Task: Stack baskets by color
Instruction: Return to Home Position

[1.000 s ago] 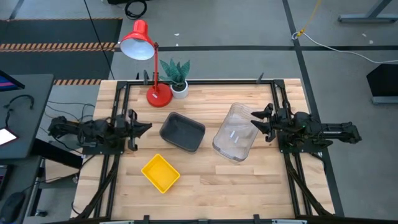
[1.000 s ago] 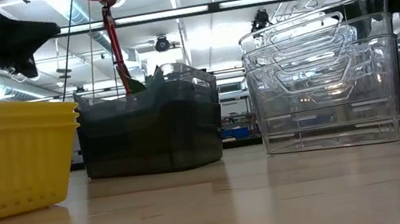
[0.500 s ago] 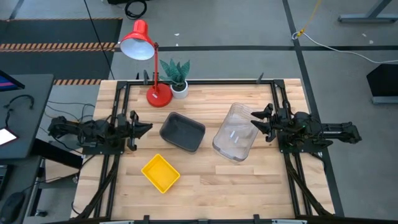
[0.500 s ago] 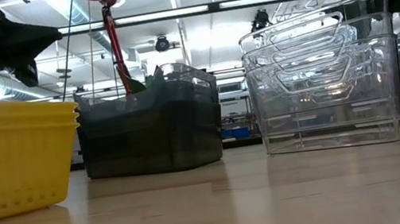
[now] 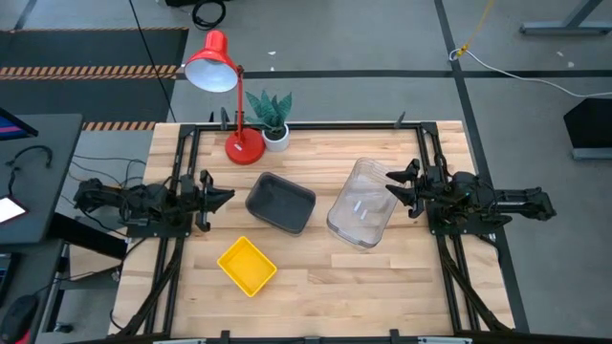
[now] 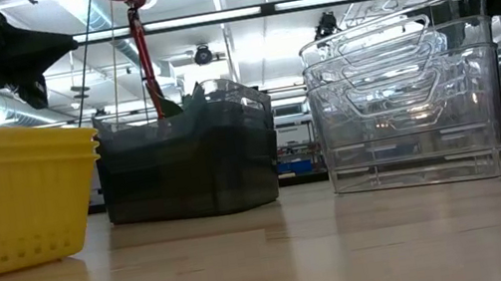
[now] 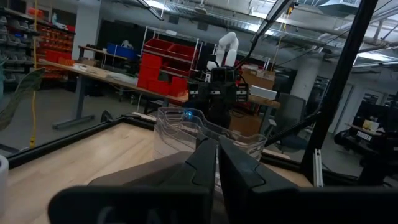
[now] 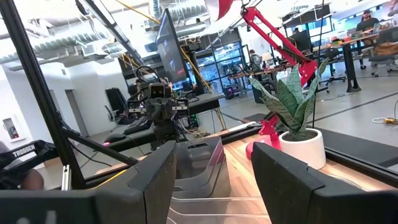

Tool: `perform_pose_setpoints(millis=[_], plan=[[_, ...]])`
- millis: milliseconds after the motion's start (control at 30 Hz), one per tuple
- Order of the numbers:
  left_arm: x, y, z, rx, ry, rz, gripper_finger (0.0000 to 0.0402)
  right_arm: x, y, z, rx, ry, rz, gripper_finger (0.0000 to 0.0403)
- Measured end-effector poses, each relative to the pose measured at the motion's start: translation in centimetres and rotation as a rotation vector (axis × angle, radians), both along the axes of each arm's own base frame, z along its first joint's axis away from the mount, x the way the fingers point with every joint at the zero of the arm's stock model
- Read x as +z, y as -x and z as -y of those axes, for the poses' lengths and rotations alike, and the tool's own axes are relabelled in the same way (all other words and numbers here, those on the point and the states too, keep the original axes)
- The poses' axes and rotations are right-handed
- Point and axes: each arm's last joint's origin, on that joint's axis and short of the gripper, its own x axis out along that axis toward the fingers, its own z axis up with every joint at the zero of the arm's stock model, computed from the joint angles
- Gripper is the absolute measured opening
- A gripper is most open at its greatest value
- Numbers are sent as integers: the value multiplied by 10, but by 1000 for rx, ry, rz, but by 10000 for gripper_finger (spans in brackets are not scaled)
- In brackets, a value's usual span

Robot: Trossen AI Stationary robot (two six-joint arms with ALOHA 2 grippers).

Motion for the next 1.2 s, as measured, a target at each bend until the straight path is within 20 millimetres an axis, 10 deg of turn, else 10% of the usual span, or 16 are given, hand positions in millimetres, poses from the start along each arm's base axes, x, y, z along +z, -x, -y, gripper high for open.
perform_pose_setpoints(millis=[1200], plan=[[0, 0, 0, 0, 0, 0, 32, 0, 0, 0, 0, 0, 0, 214]])
